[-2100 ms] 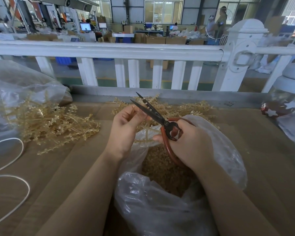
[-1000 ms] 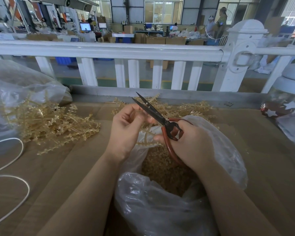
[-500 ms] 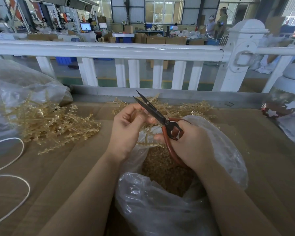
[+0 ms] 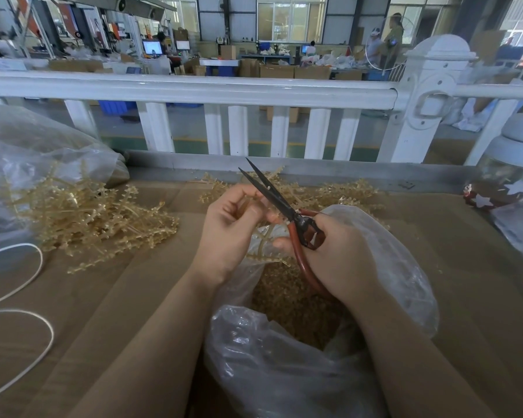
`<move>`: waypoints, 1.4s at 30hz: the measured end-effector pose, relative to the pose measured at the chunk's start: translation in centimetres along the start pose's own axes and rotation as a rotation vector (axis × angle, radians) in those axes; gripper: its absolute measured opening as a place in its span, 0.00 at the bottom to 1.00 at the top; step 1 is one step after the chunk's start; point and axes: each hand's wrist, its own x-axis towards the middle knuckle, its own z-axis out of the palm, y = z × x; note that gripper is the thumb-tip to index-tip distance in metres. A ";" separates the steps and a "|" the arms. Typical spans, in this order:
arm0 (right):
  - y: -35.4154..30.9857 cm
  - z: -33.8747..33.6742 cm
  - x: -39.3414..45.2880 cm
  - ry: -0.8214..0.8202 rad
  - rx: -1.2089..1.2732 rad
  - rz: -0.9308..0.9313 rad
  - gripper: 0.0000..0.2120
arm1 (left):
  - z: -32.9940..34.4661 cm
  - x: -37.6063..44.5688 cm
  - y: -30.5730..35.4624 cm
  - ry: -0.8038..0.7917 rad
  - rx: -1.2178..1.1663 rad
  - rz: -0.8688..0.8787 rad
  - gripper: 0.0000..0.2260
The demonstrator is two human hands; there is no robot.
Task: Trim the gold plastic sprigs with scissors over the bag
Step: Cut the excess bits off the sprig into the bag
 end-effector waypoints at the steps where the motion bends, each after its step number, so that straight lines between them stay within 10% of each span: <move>1: 0.0 0.0 0.0 0.000 0.009 0.004 0.34 | 0.0 0.0 0.0 0.001 0.001 -0.007 0.05; 27: -0.7 -0.4 0.2 -0.062 0.270 0.174 0.34 | -0.1 0.0 -0.1 0.105 -0.013 -0.085 0.05; 34: -1.5 -0.9 0.7 -0.180 0.510 0.267 0.04 | 0.6 0.0 0.1 0.016 -0.040 -0.150 0.04; 42: -1.6 -1.9 0.7 -0.114 0.758 0.314 0.09 | -1.0 0.4 0.2 0.057 -0.127 -0.401 0.26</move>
